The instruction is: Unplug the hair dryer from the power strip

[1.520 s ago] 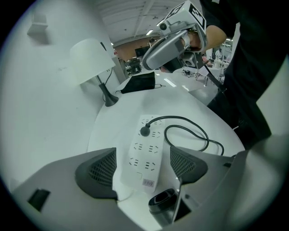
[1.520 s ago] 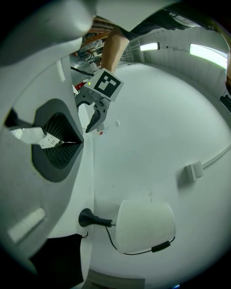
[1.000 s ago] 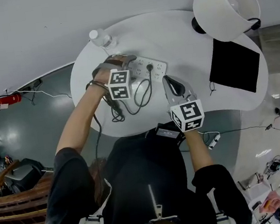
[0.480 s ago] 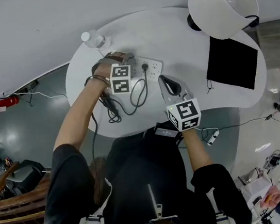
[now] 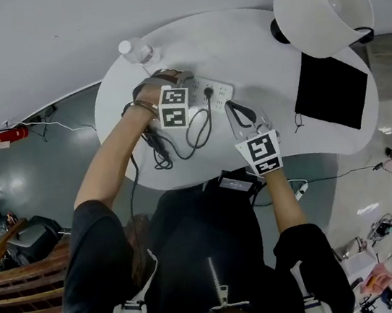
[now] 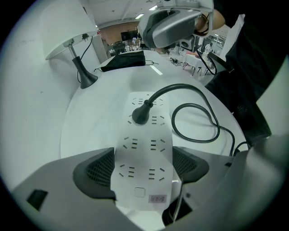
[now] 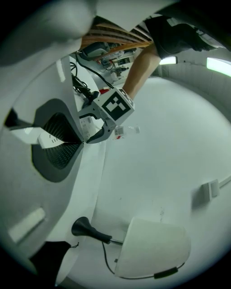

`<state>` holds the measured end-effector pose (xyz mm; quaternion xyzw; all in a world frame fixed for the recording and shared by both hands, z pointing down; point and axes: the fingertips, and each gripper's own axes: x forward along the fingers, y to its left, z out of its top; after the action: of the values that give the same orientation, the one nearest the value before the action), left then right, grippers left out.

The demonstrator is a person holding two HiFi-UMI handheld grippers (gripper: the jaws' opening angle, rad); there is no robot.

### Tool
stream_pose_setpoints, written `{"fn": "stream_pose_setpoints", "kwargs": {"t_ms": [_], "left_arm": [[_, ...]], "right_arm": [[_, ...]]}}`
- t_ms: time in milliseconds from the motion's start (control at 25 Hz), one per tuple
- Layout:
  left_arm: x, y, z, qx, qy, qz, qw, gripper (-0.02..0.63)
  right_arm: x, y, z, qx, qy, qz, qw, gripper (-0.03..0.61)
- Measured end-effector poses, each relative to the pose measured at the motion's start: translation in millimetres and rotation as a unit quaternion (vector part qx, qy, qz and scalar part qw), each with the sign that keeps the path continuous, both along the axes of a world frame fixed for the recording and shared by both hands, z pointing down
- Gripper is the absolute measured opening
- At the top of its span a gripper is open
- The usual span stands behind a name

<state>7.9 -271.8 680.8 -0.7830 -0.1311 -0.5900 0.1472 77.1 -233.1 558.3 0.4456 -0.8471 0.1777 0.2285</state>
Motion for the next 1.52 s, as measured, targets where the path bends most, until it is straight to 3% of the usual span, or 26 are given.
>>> {"fn": "stream_pose_setpoints", "kwargs": {"t_ms": [160, 520, 600, 840, 1200, 1400, 1520], "left_arm": [[-0.1, 0.0, 0.6, 0.001, -0.003, 0.001, 1.0000, 0.382], [-0.7, 0.4, 1.0, 0.000, -0.007, 0.002, 1.0000, 0.383], [-0.6, 0.3, 1.1, 0.000, -0.007, 0.003, 1.0000, 0.385], [-0.8, 1.1, 3.4, -0.003, -0.010, 0.006, 0.9999, 0.388], [0.2, 2.1, 5.1, -0.002, -0.013, 0.014, 0.9998, 0.393], [-0.2, 2.7, 10.3, 0.002, -0.020, 0.023, 0.9995, 0.400], [0.7, 3.1, 10.1, 0.001, -0.019, 0.023, 0.9996, 0.400]], "right_arm": [[-3.0, 2.1, 11.6, 0.008, 0.030, -0.044, 0.999, 0.005], [-10.4, 5.5, 29.3, 0.014, 0.056, -0.092, 0.994, 0.009], [-13.8, 5.0, 32.5, 0.017, 0.071, -0.109, 0.991, 0.034], [-22.3, 4.8, 57.8, 0.038, 0.142, -0.184, 0.972, 0.063], [-36.5, -8.6, 73.1, 0.060, 0.165, -0.240, 0.955, 0.100], [-51.3, -9.2, 79.1, 0.083, 0.197, -0.283, 0.935, 0.104], [-55.9, -12.9, 76.8, 0.100, 0.201, -0.289, 0.931, 0.101]]}}
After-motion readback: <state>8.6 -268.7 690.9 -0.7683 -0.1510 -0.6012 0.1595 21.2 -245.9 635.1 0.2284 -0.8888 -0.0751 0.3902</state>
